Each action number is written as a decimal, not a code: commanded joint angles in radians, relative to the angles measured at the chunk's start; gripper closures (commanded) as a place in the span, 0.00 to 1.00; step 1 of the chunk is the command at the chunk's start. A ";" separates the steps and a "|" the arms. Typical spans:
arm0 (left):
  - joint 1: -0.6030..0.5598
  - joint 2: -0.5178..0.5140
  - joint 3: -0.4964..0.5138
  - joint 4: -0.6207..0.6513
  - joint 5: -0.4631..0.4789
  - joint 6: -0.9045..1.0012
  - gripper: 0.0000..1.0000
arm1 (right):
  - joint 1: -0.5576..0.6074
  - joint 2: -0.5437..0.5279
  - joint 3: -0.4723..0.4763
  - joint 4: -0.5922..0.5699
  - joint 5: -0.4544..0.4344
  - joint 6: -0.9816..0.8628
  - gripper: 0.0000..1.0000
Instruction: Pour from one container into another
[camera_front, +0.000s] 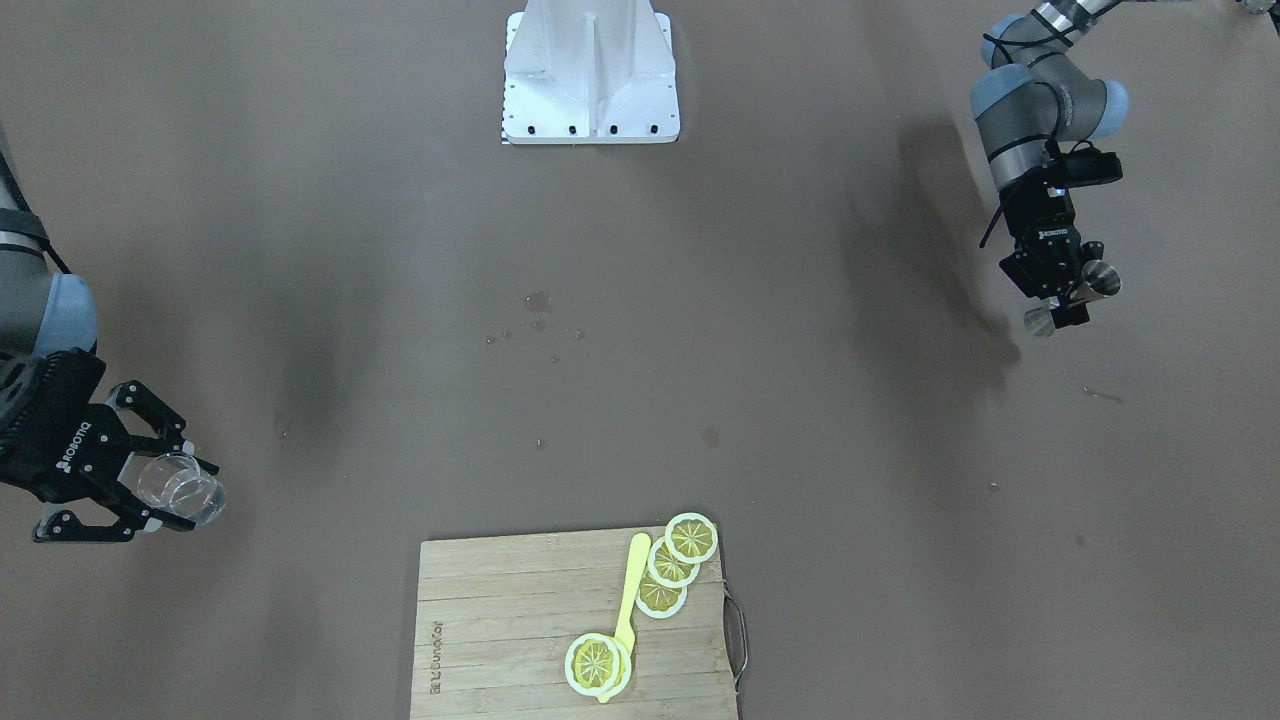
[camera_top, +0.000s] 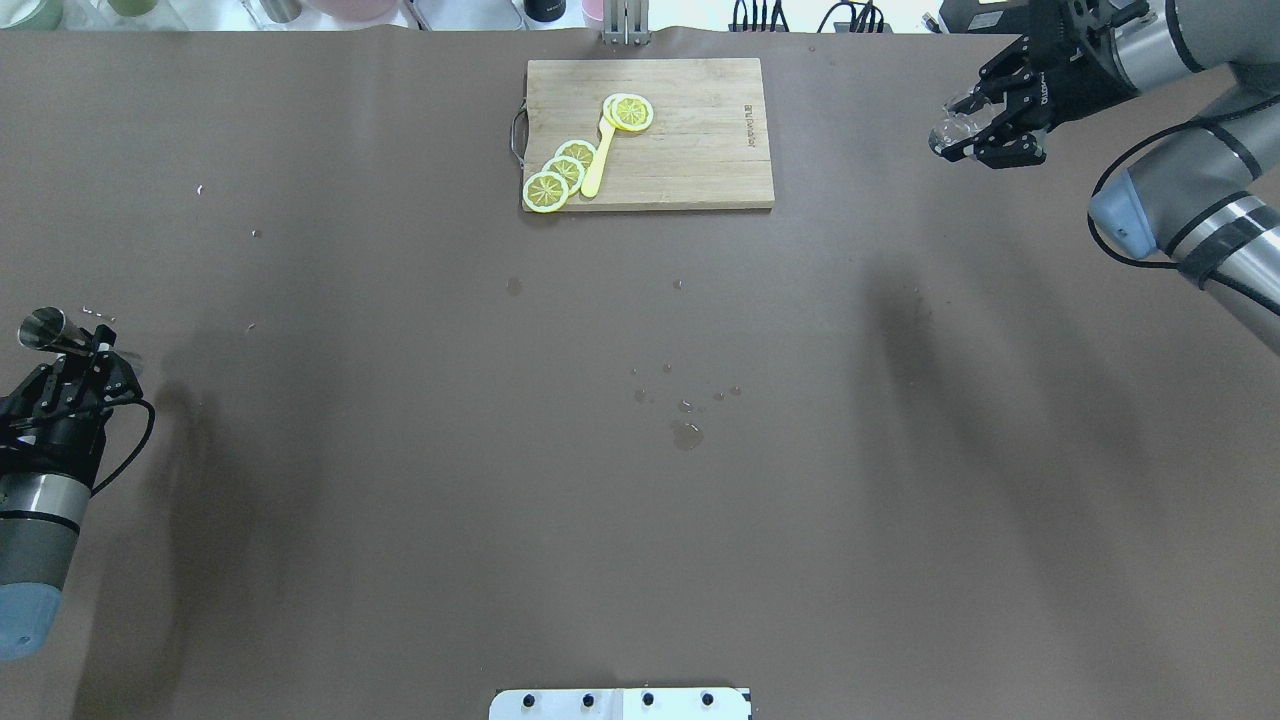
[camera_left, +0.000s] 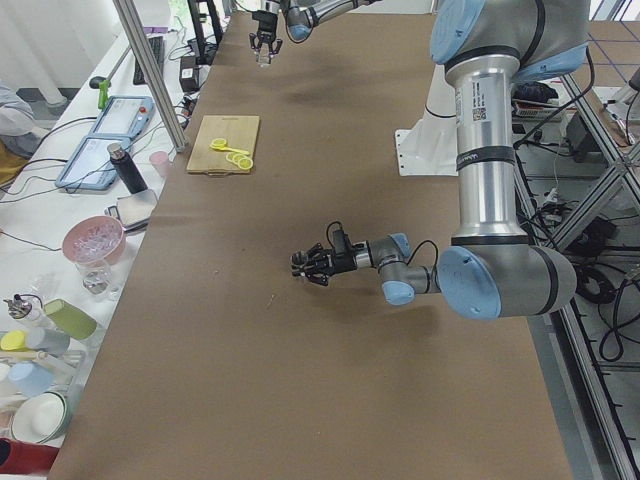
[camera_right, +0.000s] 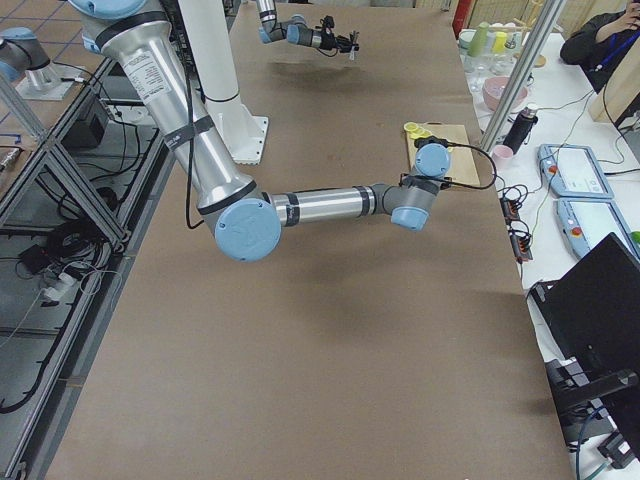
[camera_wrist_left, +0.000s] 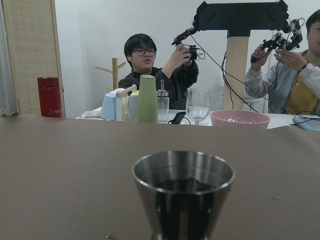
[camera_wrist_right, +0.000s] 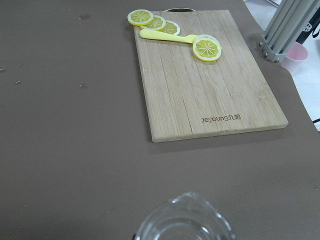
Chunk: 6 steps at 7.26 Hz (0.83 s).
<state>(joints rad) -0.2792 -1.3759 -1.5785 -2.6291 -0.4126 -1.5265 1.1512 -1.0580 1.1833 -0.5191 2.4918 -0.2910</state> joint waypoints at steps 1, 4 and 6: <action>-0.006 -0.014 -0.122 0.099 -0.002 0.058 1.00 | -0.001 -0.006 0.076 -0.090 0.002 -0.002 1.00; -0.006 -0.190 -0.127 0.100 0.000 0.114 1.00 | -0.002 -0.014 0.087 -0.093 0.047 0.000 1.00; -0.008 -0.270 -0.112 0.097 -0.050 0.398 1.00 | -0.001 -0.004 0.090 -0.117 0.059 -0.002 1.00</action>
<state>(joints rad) -0.2857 -1.5931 -1.6974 -2.5305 -0.4273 -1.2859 1.1499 -1.0690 1.2705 -0.6199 2.5438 -0.2918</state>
